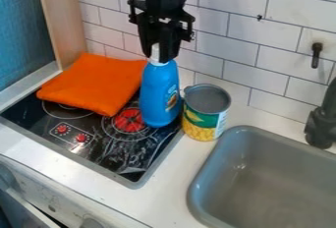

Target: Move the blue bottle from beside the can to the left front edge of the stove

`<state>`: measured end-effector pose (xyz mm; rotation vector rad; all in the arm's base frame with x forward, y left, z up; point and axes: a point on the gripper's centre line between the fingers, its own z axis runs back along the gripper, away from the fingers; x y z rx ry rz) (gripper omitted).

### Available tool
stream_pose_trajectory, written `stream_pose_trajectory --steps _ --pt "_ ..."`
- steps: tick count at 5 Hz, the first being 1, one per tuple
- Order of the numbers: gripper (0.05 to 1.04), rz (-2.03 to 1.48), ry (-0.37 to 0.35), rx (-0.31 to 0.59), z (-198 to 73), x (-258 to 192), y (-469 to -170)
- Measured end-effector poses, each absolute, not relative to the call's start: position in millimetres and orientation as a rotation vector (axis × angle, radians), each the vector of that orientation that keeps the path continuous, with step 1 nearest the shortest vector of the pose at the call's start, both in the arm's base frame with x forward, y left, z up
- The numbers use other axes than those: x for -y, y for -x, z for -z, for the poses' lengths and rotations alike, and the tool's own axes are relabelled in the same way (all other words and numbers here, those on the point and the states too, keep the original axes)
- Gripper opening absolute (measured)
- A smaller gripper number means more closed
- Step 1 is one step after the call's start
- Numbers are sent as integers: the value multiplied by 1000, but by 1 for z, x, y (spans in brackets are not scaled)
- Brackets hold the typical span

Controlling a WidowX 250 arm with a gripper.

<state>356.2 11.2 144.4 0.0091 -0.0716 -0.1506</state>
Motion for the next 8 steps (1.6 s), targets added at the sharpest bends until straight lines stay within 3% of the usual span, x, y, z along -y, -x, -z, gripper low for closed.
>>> stream_pose_trajectory --steps 1,2,3,5,6,8 --pt "449 125 -21 95 -156 -13 -349" --pt "449 57 -106 174 -186 -25 -330" --pt "449 19 -164 182 -205 -34 -305" --pt "449 -19 -157 46 -199 -33 -258" --pt "449 -47 -145 58 -202 -32 -254" --pt "449 -260 -157 217 -193 -52 -258"
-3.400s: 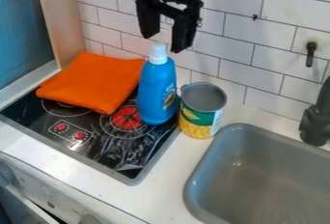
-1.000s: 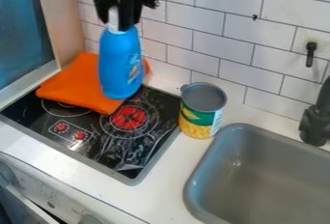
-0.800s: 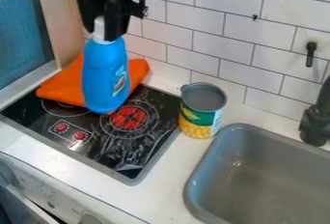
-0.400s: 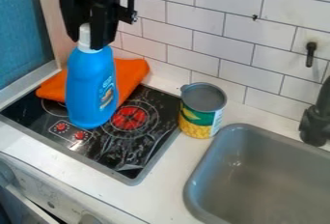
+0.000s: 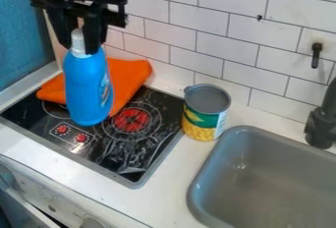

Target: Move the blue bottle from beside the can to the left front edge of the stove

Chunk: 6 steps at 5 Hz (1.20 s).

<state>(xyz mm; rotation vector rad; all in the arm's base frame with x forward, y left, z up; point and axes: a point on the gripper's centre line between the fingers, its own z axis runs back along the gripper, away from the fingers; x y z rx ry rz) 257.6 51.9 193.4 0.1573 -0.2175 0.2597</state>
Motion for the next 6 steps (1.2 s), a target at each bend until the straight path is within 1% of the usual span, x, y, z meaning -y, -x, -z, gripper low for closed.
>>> stream_pose_trajectory --steps 1,2,3,4,5,6 --pt "449 -493 -158 247 -189 -70 -262" --pt "449 -698 -134 190 -182 -84 -265" --pt "449 -905 -180 138 -184 -95 -267" --pt "449 -1047 -202 82 -184 -101 -256" --pt "449 -1126 -216 58 -176 -103 -245" --pt "449 -1211 -200 56 -169 -114 -227"
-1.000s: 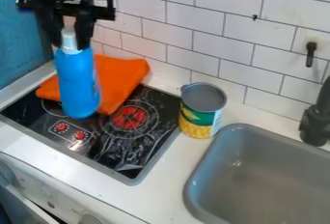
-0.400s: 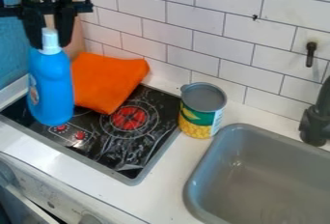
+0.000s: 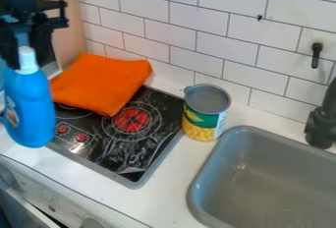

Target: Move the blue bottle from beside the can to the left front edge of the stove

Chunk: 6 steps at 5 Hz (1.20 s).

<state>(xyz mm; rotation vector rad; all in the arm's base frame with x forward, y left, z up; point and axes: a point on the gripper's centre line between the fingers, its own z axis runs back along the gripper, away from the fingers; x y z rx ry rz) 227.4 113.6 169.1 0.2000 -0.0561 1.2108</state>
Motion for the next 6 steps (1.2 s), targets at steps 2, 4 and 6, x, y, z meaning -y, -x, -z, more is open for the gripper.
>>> stream_pose_trajectory --steps 2,4,6 --pt "449 -1348 -151 193 -148 -123 -234" --pt "449 -1398 -142 176 -145 -127 -232" --pt "449 -1439 -190 98 -155 -140 -215"
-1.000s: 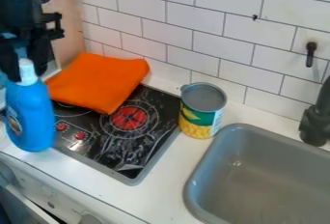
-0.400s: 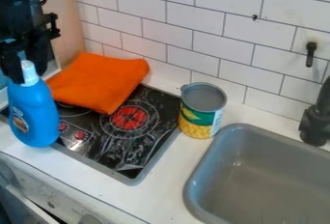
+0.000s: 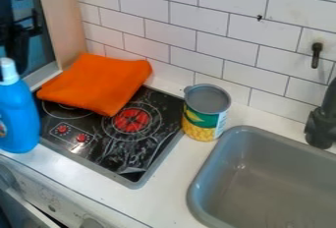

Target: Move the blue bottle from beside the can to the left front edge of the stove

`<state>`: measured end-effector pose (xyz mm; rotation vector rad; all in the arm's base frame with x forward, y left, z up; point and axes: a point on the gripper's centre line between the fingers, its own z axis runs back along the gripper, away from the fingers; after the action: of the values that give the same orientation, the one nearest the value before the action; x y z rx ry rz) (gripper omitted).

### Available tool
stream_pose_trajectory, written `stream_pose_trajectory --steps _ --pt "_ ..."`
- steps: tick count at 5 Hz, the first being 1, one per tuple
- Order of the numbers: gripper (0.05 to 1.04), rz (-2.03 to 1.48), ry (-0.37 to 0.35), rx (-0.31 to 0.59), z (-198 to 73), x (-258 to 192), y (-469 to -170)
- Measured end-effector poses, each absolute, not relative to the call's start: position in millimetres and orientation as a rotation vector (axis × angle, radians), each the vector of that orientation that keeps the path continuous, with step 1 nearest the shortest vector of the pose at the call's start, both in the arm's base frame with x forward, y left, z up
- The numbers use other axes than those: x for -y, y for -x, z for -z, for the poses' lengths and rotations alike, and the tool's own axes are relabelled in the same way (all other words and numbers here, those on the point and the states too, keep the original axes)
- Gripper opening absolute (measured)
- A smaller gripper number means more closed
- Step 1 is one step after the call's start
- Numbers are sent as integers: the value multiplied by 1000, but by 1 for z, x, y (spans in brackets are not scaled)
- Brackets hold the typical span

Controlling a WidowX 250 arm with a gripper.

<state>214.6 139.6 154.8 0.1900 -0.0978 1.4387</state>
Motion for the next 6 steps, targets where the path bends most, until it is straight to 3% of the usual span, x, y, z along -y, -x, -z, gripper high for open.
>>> stream_pose_trajectory --steps 2,5,6 --pt "449 -1398 -149 83 -147 -143 -219" --pt "449 -1430 -156 43 -135 -141 -217" --pt "543 -1445 -153 24 -135 -140 -214"
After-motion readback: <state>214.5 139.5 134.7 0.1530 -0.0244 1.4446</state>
